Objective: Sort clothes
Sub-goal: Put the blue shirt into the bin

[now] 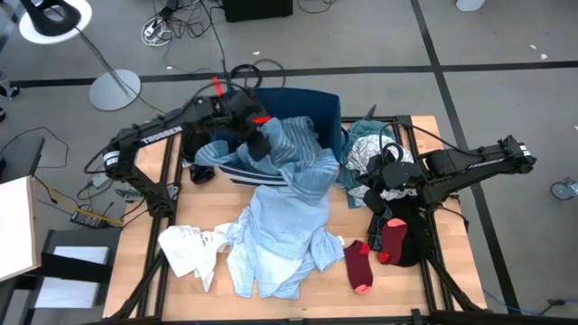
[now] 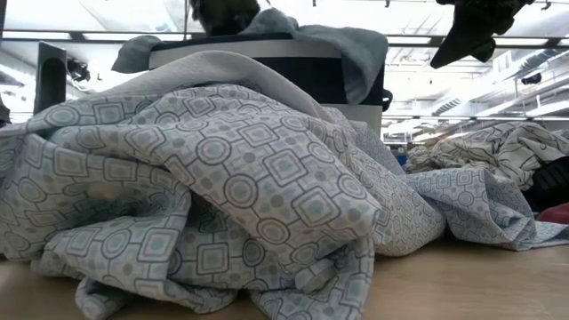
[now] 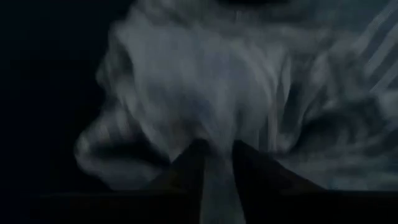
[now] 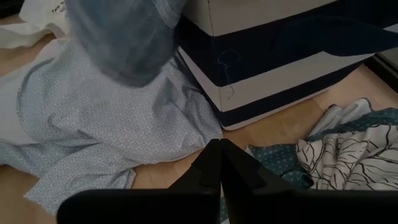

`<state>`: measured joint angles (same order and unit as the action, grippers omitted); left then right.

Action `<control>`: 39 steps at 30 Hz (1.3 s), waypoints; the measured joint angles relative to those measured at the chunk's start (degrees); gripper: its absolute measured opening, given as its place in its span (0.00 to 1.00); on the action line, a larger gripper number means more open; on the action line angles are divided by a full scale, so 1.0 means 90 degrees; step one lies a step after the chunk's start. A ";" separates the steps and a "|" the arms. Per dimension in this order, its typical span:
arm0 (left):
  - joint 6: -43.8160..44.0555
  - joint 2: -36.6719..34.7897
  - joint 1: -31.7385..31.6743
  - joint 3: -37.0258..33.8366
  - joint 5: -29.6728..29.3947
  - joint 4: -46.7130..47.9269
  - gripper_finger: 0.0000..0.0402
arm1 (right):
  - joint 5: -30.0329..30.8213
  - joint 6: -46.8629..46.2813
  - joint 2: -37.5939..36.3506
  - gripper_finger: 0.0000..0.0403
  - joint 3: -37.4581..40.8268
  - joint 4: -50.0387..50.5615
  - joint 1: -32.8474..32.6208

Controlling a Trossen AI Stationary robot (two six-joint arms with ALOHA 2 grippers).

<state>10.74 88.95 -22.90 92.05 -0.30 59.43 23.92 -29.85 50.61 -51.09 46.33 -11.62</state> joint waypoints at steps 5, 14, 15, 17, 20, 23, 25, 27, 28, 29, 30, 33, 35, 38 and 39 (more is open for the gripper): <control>0.0001 0.0005 0.0002 -0.0443 -0.0436 0.0098 0.32 | 0.0000 0.0000 0.0000 0.01 0.0000 0.0000 0.0000; 0.0002 -0.0019 0.0002 -0.0366 -0.0696 -0.0155 0.33 | -0.0002 0.0000 0.0000 0.01 0.0000 0.0000 0.0000; 0.0002 -0.0019 0.0002 -0.0366 -0.0679 -0.0273 0.33 | -0.0002 0.0000 0.0000 0.01 0.0000 0.0000 0.0000; 0.0005 -0.0010 -0.0002 -0.0366 -0.0548 -0.0629 0.33 | -0.0002 0.0000 0.0000 0.01 0.0000 0.0000 0.0000; 0.0004 0.0115 0.0000 -0.0356 -0.0304 -0.1299 0.33 | -0.0002 0.0003 0.0000 0.01 0.0000 0.0000 0.0000; 0.0033 0.0396 0.0002 -0.0356 -0.0126 -0.1653 0.33 | -0.0002 0.0015 0.0000 0.01 0.0000 0.0000 0.0000; 0.0056 0.0654 0.0002 -0.0356 0.0109 -0.1784 0.33 | -0.0002 0.0017 0.0002 0.01 0.0000 0.0002 0.0000; 0.0047 0.0963 0.0000 -0.0356 0.0319 -0.1809 0.33 | 0.0000 0.0042 0.0000 0.01 0.0000 0.0001 0.0000; 0.0044 0.1136 0.0000 -0.0356 0.0375 -0.1811 0.33 | 0.0000 0.0044 0.0002 0.01 0.0000 0.0001 0.0000; 0.0045 0.1307 0.0001 -0.0356 0.0391 -0.1809 0.33 | -0.0001 0.0044 0.0002 0.01 0.0000 0.0001 0.0000; 0.0065 0.1482 0.0002 -0.0358 0.0390 -0.1806 0.33 | -0.0002 0.0044 0.0000 0.01 0.0000 0.0000 0.0000; 0.0406 0.1977 -0.0050 -0.0359 0.0329 -0.1815 0.33 | 0.0000 0.0044 0.0002 0.01 0.0000 0.0000 0.0000; 0.0705 0.2290 -0.0127 -0.0359 0.0326 -0.1812 0.33 | 0.0000 0.0044 0.0000 0.01 0.0000 -0.0005 0.0000; 0.0891 0.2674 -0.0202 -0.0359 0.0333 -0.1767 0.33 | 0.0000 0.0033 0.0000 0.01 0.0000 -0.0010 0.0000; 0.0939 0.2763 -0.0209 -0.0359 0.0333 -0.1740 0.33 | 0.0000 0.0017 0.0000 0.01 0.0000 -0.0007 0.0000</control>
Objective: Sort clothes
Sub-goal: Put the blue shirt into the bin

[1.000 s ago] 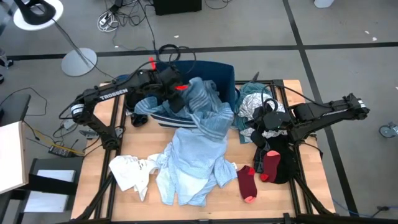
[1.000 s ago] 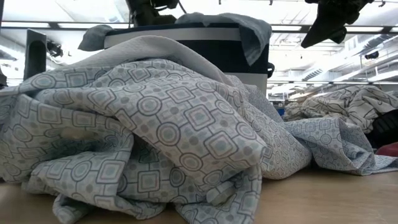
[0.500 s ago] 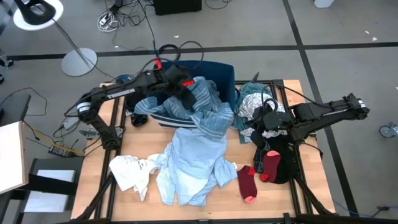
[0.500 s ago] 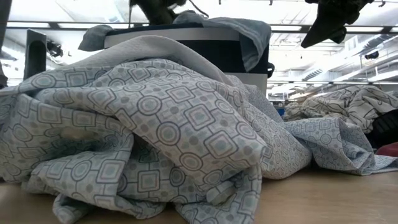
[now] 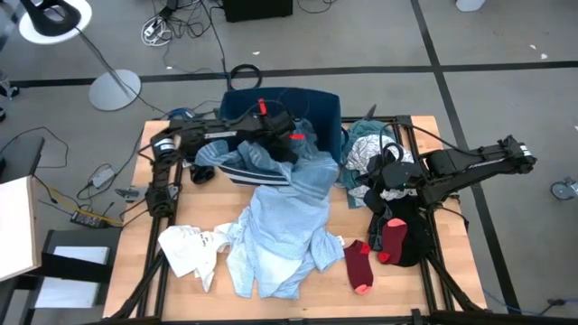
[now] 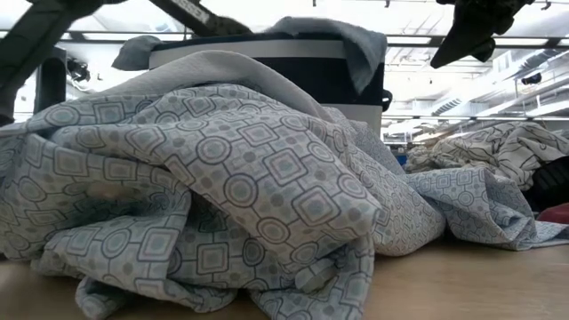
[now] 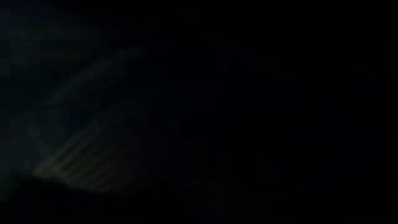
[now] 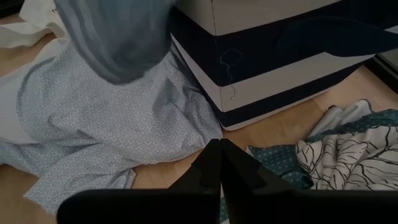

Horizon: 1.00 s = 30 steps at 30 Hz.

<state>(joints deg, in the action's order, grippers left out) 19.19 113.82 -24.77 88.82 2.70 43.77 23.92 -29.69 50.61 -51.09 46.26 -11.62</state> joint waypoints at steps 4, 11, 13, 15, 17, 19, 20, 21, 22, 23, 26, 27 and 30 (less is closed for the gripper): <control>0.0084 0.0260 0.0005 0.0000 -0.0065 0.0134 0.33 | 0.0000 -0.0002 0.0000 0.01 0.0000 0.0003 0.0000; 0.0057 -0.0077 0.0002 0.0028 -0.0234 0.0405 0.33 | 0.0000 -0.0002 0.0000 0.01 0.0000 0.0005 0.0000; 0.0035 -0.0368 0.0002 0.0129 -0.0306 0.0454 0.33 | 0.0000 -0.0003 0.0002 0.01 0.0000 0.0007 0.0000; -0.0043 -0.0674 0.0000 0.0243 -0.0343 0.0491 0.33 | 0.0000 -0.0005 0.0000 0.01 0.0000 0.0010 0.0000; -0.0077 -0.0984 0.0022 0.0330 -0.0375 0.0577 0.33 | 0.0000 -0.0004 0.0001 0.01 0.0000 0.0015 0.0000; -0.0106 -0.1334 0.0061 0.0381 -0.0412 0.0600 0.33 | -0.0001 -0.0005 0.0001 0.01 0.0000 0.0009 0.0000; -0.0114 -0.1511 0.0099 0.0382 -0.0429 0.0607 0.33 | 0.0000 -0.0005 0.0002 0.01 0.0000 0.0014 0.0000; -0.0119 -0.1719 0.0128 0.0386 -0.0448 0.0619 0.33 | 0.0000 -0.0004 0.0000 0.01 0.0000 0.0009 0.0000; -0.0141 -0.1899 0.0155 0.0389 -0.0497 0.0670 0.33 | 0.0000 0.0002 0.0000 0.01 0.0000 0.0012 0.0000; -0.0221 -0.2083 0.0205 0.0393 -0.0542 0.0709 0.33 | 0.0000 0.0020 0.0000 0.01 0.0000 0.0011 0.0000; -0.0553 -0.2635 0.0428 0.0393 -0.1019 0.0756 0.33 | 0.0000 0.0022 0.0000 0.01 0.0000 0.0010 0.0000; -0.0634 -0.2820 0.0517 0.0393 -0.1201 0.0756 0.33 | 0.0000 0.0024 0.0002 0.01 0.0000 0.0010 0.0000; -0.0897 -0.3363 0.0811 0.0391 -0.1392 0.0748 0.33 | 0.0000 0.0027 0.0000 0.01 0.0000 0.0027 0.0000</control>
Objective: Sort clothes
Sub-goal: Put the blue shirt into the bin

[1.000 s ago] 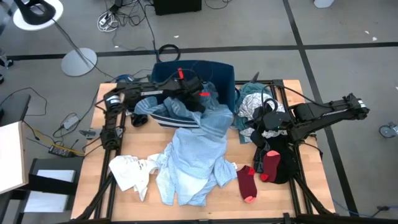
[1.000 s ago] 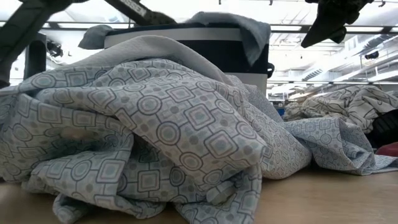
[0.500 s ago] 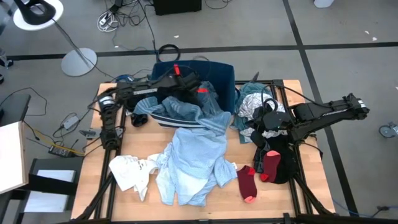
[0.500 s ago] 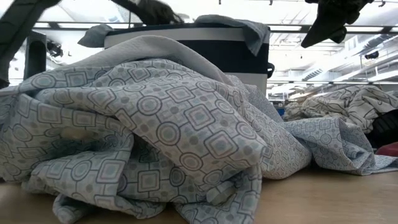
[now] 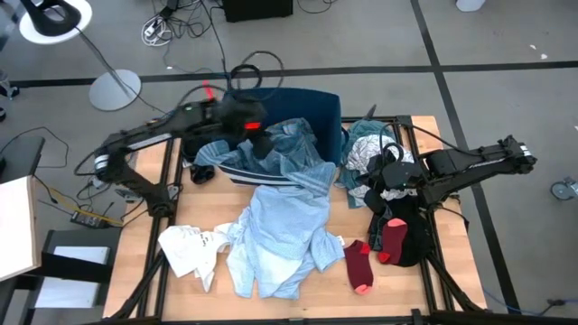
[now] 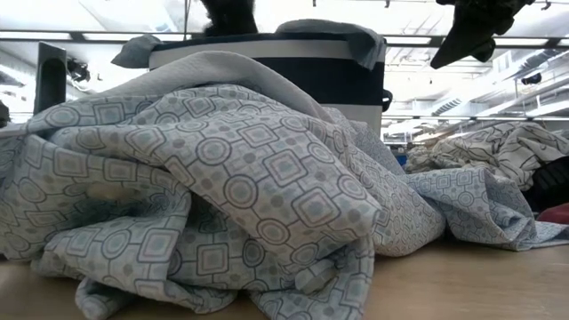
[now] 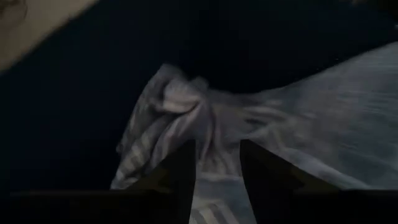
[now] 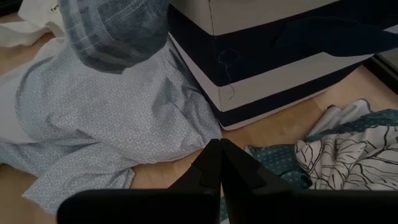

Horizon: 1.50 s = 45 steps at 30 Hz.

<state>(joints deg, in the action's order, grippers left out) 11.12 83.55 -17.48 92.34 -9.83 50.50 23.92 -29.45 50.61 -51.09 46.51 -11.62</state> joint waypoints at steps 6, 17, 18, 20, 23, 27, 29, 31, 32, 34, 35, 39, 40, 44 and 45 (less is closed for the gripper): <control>-0.0069 -0.1162 0.0606 -0.0587 -0.0412 -0.0380 0.33 | 0.0000 0.0013 0.0002 0.01 0.0000 0.0035 0.0000; 0.0350 -0.4380 0.1445 -0.3456 -0.0501 -0.2234 0.33 | -0.0002 0.0073 0.0000 0.01 0.0000 0.0036 0.0000; 0.0442 -0.4631 0.1503 -0.3625 -0.0522 -0.2278 0.33 | 0.0000 0.0073 0.0000 0.01 0.0000 0.0034 0.0000; 0.0501 -0.5066 0.1635 -0.3955 -0.0545 -0.2334 0.33 | -0.0002 0.0073 0.0000 0.01 0.0000 0.0034 0.0000; 0.0511 -0.5605 0.1812 -0.4430 -0.0543 -0.2347 0.33 | -0.0002 0.0074 0.0000 0.01 0.0000 0.0019 0.0000; 0.0512 -0.6187 0.1958 -0.5009 -0.0536 -0.2361 0.33 | 0.0000 0.0075 0.0000 0.01 0.0000 -0.0015 0.0000; 0.0569 -0.6475 0.1975 -0.5203 -0.0537 -0.2287 0.33 | 0.0000 0.0073 0.0000 0.01 0.0000 -0.0016 0.0000; 0.0721 -0.6739 0.1980 -0.5276 -0.0644 -0.2083 0.33 | 0.0000 0.0073 0.0000 0.01 0.0000 -0.0017 0.0000; 0.0818 -0.6864 0.1980 -0.5285 -0.0768 -0.1976 0.33 | 0.0000 0.0073 0.0000 0.01 0.0000 -0.0017 0.0000; 0.0991 -0.7085 0.1977 -0.5285 -0.1077 -0.1681 0.33 | 0.0000 0.0073 0.0000 0.01 0.0000 -0.0017 0.0000; 0.1080 -0.7179 0.1977 -0.5285 -0.1255 -0.1551 0.33 | 0.0000 0.0073 0.0000 0.01 0.0000 -0.0017 0.0000; 0.1558 -0.7334 0.1974 -0.5285 -0.1859 -0.0945 0.33 | 0.0000 0.0073 0.0000 0.01 0.0000 -0.0020 0.0000; 0.1701 -0.7332 0.1972 -0.5285 -0.1889 -0.0805 0.33 | 0.0000 0.0073 0.0002 0.01 0.0000 -0.0024 0.0000; 0.2001 -0.7245 0.1972 -0.5287 -0.1897 -0.0517 0.33 | 0.0000 0.0075 0.0000 0.01 0.0000 -0.0032 0.0000; 0.2006 -0.7217 0.1972 -0.5287 -0.1896 -0.0507 0.33 | 0.0008 0.0075 0.0001 0.01 0.0000 -0.0034 0.0000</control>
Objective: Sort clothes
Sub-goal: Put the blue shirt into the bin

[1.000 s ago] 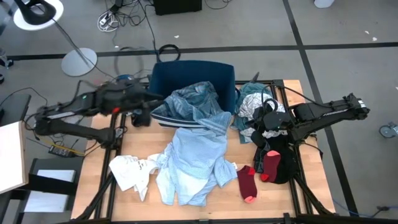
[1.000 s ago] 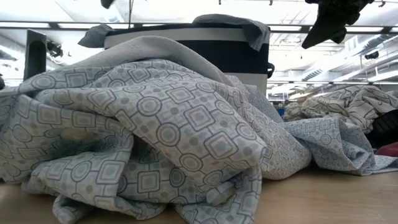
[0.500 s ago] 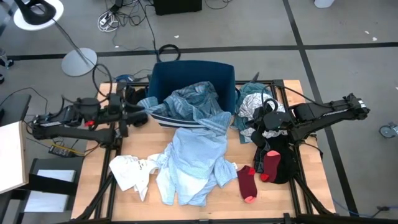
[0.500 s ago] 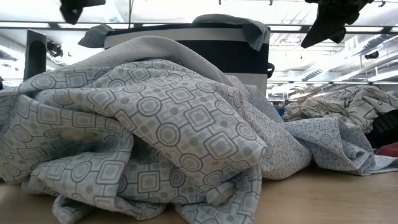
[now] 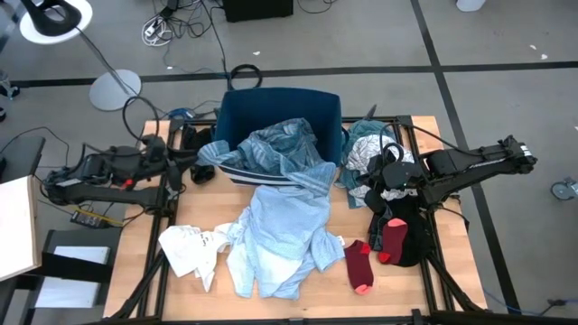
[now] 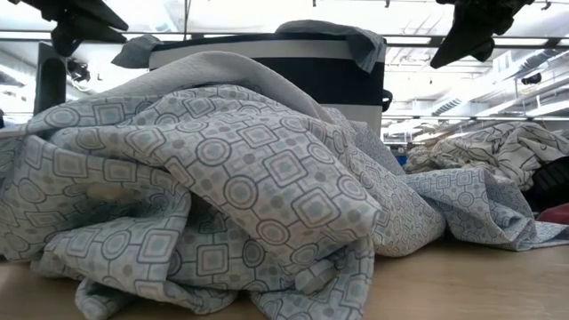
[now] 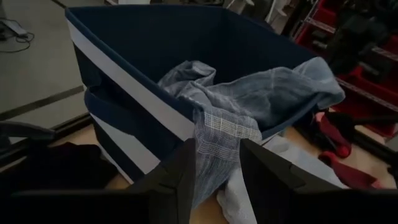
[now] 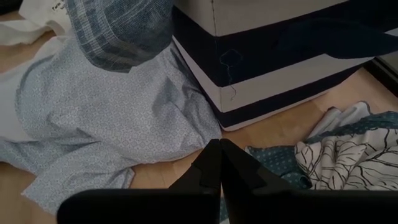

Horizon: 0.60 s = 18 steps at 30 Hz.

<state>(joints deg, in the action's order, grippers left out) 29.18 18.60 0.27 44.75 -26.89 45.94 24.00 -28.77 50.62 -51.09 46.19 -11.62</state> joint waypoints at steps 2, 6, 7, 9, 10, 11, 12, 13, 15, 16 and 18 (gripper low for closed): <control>0.0001 0.0089 0.0000 0.0000 0.0000 -0.0002 0.33 | 0.0037 0.0000 0.0000 0.01 0.0000 -0.0008 0.0000; -0.0006 0.0368 0.0000 0.0001 0.0004 0.0028 0.33 | 0.0045 0.0000 0.0000 0.01 0.0000 -0.0015 0.0000; -0.0010 0.0453 0.0000 0.0000 0.0028 0.0065 0.33 | 0.0045 -0.0002 -0.0001 0.01 0.0000 -0.0018 0.0000; -0.0029 0.0617 0.0000 0.0000 0.0072 0.0087 0.33 | 0.0045 0.0000 -0.0001 0.01 0.0000 -0.0029 0.0000; -0.0030 0.0683 0.0001 0.0000 0.0093 0.0079 0.32 | 0.0047 0.0000 -0.0001 0.01 0.0000 -0.0034 0.0000; -0.0029 0.0733 0.0000 0.0000 0.0115 0.0068 0.32 | 0.0047 0.0000 0.0000 0.01 0.0000 -0.0034 0.0000; -0.0030 0.0774 0.0000 0.0000 0.0144 0.0027 0.30 | 0.0047 0.0000 0.0000 0.01 0.0000 -0.0034 0.0000; -0.0038 0.0800 0.0000 0.0000 0.0209 -0.0068 0.28 | 0.0047 -0.0001 -0.0001 0.01 0.0000 -0.0034 0.0000; -0.0107 0.0840 0.0000 0.0000 0.0365 -0.0351 0.19 | 0.0048 0.0000 0.0000 0.01 0.0000 -0.0034 0.0000; -0.0246 0.0851 0.0002 0.0000 0.0461 -0.0543 0.12 | 0.0050 0.0000 -0.0001 0.01 0.0000 -0.0034 0.0000; -0.0549 0.0857 0.0001 0.0000 0.0489 -0.0986 0.04 | 0.0052 0.0000 0.0001 0.01 0.0000 -0.0034 0.0000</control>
<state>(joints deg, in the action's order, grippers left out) 24.24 26.30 0.28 44.75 -22.50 37.07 24.47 -28.77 50.63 -51.09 45.89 -11.62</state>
